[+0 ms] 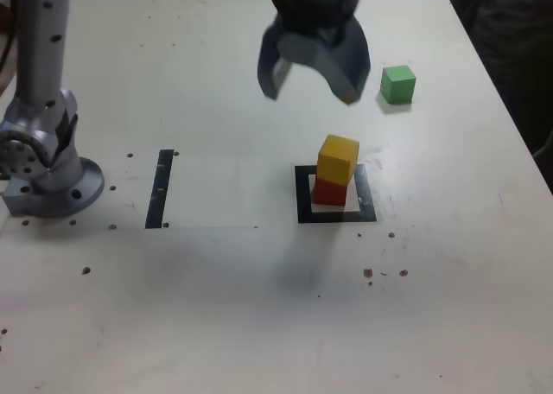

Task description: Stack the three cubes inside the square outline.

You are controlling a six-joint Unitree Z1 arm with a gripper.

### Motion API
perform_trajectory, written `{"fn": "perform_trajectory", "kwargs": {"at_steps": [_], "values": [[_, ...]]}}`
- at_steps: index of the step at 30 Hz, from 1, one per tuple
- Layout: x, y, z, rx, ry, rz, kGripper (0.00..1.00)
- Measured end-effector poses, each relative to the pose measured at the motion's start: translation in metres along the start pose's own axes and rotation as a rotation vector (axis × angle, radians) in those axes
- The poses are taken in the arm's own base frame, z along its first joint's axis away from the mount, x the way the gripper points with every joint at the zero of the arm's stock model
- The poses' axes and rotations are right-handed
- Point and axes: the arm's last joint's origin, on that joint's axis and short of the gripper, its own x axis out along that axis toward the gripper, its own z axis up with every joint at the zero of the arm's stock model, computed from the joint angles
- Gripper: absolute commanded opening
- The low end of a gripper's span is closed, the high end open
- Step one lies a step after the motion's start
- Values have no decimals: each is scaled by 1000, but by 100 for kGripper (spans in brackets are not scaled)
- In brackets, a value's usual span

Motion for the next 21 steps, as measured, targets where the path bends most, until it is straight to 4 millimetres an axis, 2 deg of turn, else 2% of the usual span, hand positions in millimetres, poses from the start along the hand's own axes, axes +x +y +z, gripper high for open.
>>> {"fn": "perform_trajectory", "kwargs": {"at_steps": [4, 7, 15, 21], "values": [[-2, 15, -4, 8, -12, 4, 99], [-6, 40, -5, -10, -43, 11, 99], [-3, 81, 30, 23, -79, 26, 99], [26, 115, 56, 14, -20, -7, 99]]}}
